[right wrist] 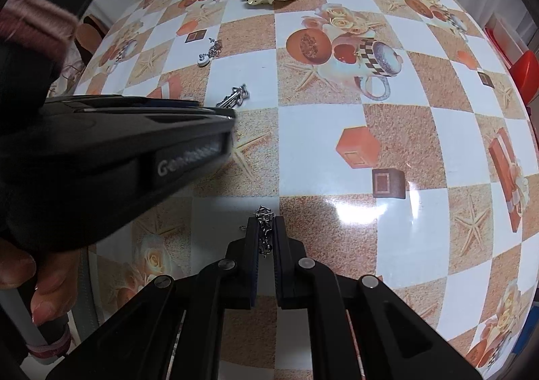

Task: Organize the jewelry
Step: 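Grasp the small silver charm with the right tool while the left tool grasps the silver barrette, then carry the silver charm in the right tool while the left tool carries the barrette to the tray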

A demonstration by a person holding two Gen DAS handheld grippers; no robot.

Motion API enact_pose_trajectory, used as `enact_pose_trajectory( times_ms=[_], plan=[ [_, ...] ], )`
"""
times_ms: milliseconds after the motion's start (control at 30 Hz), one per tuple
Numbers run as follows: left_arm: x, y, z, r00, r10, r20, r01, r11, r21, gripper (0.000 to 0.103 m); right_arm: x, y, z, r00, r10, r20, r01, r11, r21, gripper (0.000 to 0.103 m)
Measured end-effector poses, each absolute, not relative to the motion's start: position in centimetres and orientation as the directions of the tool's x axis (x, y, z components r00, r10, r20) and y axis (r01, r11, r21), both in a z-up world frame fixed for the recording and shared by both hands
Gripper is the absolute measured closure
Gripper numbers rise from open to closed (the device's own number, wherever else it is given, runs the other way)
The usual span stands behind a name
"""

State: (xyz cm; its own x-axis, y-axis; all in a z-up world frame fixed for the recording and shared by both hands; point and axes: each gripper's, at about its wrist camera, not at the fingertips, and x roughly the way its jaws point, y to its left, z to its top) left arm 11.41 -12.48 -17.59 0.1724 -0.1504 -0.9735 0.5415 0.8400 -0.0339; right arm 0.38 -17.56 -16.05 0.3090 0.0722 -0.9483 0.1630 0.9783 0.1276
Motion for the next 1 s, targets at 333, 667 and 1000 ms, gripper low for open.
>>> enact_pose_trajectory(
  times_ms=[333,667,1000],
  plan=[
    [10.5,-10.1,-15.9,0.166,-0.175,-0.97,0.475,0.877,-0.077,0.081,0.2,-18.9,-15.4,0.291,0.109,-0.951,0.185,0.968,0.168,0.095],
    [8.2,-8.8,-13.7,0.183,-0.175,-0.967,0.444,0.892,-0.077,0.081,0.0,-19.4,-13.8,0.284,0.131,-0.95,0.194,0.962,0.191,0.095],
    [6.2,-6.7,-12.1,0.188,-0.172,-0.967,0.412,0.907,-0.081,0.081,-0.5,-19.4,-12.6,0.27,0.142,-0.952,0.197,0.96,0.199,0.095]
  ],
)
